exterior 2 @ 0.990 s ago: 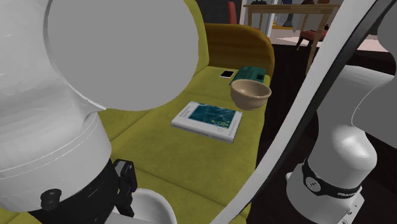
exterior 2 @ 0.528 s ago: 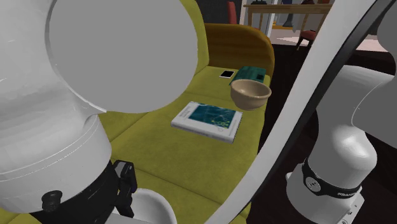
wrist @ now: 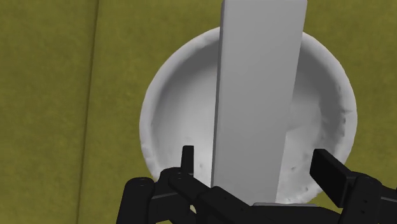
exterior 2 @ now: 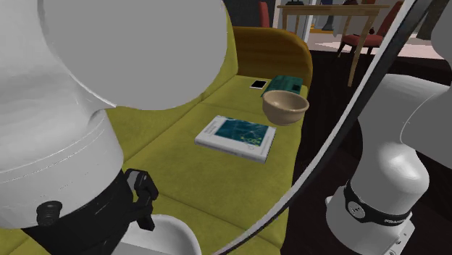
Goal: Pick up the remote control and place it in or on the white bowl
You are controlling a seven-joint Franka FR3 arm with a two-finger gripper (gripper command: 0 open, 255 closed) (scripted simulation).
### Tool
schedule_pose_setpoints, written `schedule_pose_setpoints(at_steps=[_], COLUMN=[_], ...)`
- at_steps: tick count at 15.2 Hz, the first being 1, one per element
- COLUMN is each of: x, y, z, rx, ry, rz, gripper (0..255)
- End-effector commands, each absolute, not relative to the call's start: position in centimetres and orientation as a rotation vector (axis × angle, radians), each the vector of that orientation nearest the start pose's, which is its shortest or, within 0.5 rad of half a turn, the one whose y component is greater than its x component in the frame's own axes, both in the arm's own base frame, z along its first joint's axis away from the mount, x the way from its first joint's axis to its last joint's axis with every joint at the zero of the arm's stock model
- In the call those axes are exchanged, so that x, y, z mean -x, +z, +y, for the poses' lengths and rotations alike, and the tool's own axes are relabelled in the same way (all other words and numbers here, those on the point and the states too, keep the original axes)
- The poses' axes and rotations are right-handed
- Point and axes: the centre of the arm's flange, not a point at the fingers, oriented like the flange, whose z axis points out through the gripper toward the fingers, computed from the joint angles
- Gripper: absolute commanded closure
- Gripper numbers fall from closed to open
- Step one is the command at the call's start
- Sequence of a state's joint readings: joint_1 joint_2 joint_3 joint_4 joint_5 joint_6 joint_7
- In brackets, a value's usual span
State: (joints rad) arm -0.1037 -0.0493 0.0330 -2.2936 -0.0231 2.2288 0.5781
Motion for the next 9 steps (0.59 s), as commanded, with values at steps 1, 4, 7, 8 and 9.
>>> schedule_pose_setpoints(at_steps=[1,4,7,8,9], x=[-50.6,-50.6,-50.6,-50.6,-50.6], y=[39.3,40.3,40.3,40.3,40.3], z=[-3.5,-3.5,-3.5,-3.5,-3.5], rx=[3.007,3.007,3.007,3.007,3.007], ry=[0.018,0.018,0.018,0.018,0.018], rz=[0.988,0.988,0.988,0.988,0.988], gripper=[0,0,0,0,0])
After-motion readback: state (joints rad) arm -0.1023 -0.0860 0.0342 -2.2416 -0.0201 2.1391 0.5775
